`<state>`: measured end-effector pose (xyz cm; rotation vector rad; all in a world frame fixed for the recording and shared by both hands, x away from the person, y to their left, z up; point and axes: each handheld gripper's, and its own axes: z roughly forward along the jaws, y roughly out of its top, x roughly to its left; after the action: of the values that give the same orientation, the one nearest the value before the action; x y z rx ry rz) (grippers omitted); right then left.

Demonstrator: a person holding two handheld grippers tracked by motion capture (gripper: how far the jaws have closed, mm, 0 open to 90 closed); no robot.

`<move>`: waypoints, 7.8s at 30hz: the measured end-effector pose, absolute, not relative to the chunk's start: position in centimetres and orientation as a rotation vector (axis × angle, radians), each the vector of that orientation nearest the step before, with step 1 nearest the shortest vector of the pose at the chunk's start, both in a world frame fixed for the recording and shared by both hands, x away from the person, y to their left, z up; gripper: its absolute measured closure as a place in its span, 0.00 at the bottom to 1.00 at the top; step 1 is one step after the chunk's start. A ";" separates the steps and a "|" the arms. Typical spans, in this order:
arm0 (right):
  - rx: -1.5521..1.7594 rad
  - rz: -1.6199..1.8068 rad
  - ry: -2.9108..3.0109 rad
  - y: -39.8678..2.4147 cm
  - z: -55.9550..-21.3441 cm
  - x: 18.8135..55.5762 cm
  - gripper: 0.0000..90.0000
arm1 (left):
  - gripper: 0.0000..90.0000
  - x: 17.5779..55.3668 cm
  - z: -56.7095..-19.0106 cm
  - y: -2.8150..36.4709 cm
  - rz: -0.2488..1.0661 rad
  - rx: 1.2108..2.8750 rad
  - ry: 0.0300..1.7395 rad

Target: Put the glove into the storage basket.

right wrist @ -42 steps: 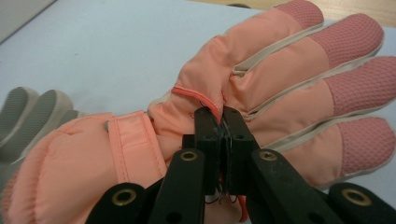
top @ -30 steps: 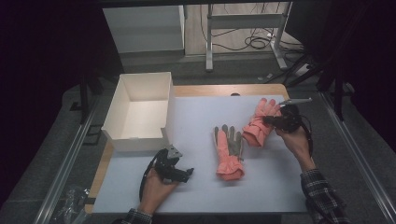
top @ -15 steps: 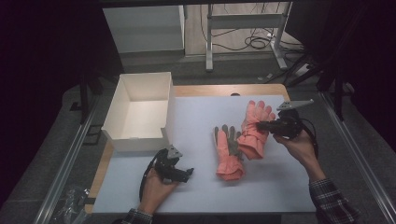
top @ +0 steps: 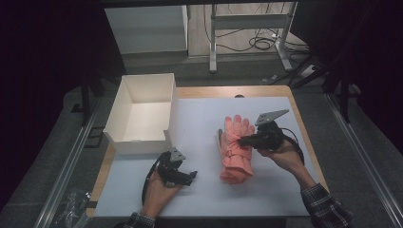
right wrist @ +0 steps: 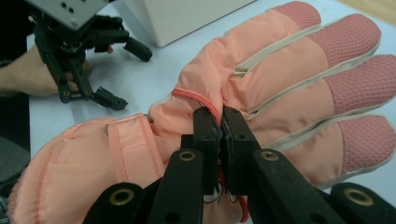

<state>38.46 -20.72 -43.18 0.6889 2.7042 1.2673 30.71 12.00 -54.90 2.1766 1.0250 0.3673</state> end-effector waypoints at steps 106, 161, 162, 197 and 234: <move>0.819 1.206 2.613 -20.9 -52.9 32.6 0.85 | 0.04 30.8 -54.5 12.3 0.322 2.192 1.027; 1.088 0.986 2.342 -27.8 -53.0 35.1 0.25 | 0.00 35.3 -51.6 0.6 0.184 2.383 0.932; 1.088 0.986 2.342 -27.8 -53.0 35.1 0.25 | 0.00 35.3 -52.0 0.4 0.178 2.397 0.945; 1.088 0.985 2.342 -27.8 -53.0 35.1 0.25 | 0.45 36.1 -48.7 1.9 0.159 2.393 0.906; 1.140 0.942 2.315 -27.7 -53.2 35.3 0.10 | 0.43 40.9 -39.8 6.7 0.270 2.297 1.084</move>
<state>35.30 -27.73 -53.15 1.1400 2.3152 0.9423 40.87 6.71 -39.83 2.2966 1.0840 0.2696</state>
